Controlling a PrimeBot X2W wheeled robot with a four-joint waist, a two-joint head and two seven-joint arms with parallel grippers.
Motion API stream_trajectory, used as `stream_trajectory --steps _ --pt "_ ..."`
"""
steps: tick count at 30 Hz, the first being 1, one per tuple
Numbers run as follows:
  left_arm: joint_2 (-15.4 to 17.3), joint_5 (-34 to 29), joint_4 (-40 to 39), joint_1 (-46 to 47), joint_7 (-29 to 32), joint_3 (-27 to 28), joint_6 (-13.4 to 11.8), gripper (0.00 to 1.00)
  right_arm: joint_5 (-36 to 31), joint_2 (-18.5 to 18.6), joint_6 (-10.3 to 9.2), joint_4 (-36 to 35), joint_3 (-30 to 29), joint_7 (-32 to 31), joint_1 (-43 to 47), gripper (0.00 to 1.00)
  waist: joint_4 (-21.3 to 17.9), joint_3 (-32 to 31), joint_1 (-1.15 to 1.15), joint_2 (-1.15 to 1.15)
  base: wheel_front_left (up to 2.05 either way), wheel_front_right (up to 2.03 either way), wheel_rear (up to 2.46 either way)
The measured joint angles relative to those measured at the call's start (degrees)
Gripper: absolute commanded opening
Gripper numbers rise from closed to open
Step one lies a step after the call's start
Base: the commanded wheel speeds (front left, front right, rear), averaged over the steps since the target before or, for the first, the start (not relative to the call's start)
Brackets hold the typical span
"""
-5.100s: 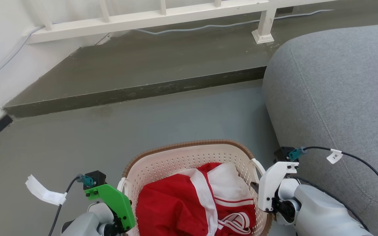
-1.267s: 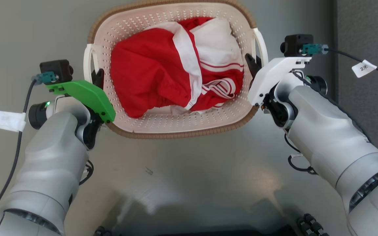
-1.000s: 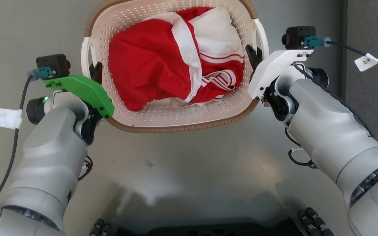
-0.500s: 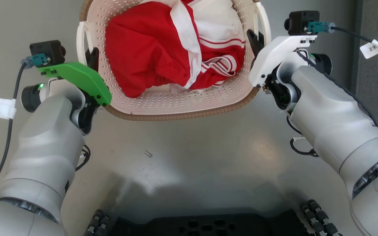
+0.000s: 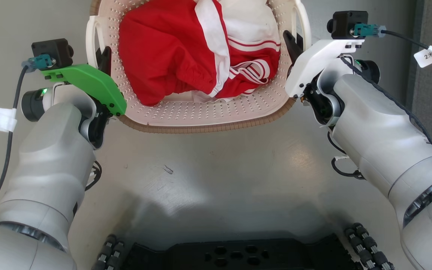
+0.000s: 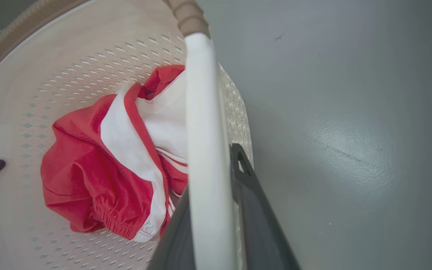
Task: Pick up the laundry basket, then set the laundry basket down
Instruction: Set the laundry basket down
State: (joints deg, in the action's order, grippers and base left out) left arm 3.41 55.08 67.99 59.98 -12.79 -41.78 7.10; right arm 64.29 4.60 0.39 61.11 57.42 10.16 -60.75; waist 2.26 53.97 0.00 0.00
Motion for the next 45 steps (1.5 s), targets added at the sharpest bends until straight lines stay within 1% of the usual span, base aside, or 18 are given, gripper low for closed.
stream_trajectory --steps 12,13,14,15,16,20,34,45 --pt "0.0 -0.2 0.3 0.0 -0.5 -0.5 0.0 0.0 0.4 0.0 -0.08 0.2 0.7 0.7 0.0 0.0 0.0 0.4 0.0 0.0 0.0 0.0 0.0" --pt "0.0 -0.2 0.3 0.0 -0.7 -0.5 0.0 0.0 0.5 0.0 -0.08 0.2 0.8 0.9 0.0 0.26 0.0 0.4 0.0 0.0 0.0 0.0 0.0" --pt "0.0 -0.2 0.4 0.0 -0.9 -0.5 0.0 0.42 0.9 0.0 -0.07 0.2 0.8 1.0 0.0 0.8 0.0 0.4 0.0 0.0 0.0 0.0 0.0" --pt "-0.1 -0.2 0.5 0.0 -0.9 -0.5 0.0 0.7 1.1 -0.1 0.07 0.2 0.8 1.0 0.0 1.0 0.0 0.4 0.0 0.0 0.0 0.0 0.0" --pt "-0.1 -0.2 0.6 0.0 -0.9 -0.5 0.0 1.0 1.4 -0.3 0.08 0.1 0.8 1.2 0.0 1.0 -0.1 0.3 0.0 0.0 0.0 0.0 0.0" --pt "0.0 -0.2 1.1 0.0 -1.0 -0.5 0.0 1.0 1.8 -0.8 0.08 -0.1 0.9 1.7 -0.1 1.0 -0.2 0.0 -0.01 0.0 0.0 0.0 0.0" --pt "0.0 -0.1 1.8 0.0 -1.1 -0.2 0.0 1.0 3.3 -0.8 0.02 -0.1 1.5 2.4 0.0 1.0 -0.5 -1.1 -0.01 0.0 0.0 0.0 0.0" --pt "0.0 0.7 2.2 -1.9 -1.1 -0.1 0.0 1.0 3.6 -0.9 0.0 0.5 3.2 2.4 2.4 1.0 -1.0 -4.7 0.0 0.0 0.0 0.0 0.0"
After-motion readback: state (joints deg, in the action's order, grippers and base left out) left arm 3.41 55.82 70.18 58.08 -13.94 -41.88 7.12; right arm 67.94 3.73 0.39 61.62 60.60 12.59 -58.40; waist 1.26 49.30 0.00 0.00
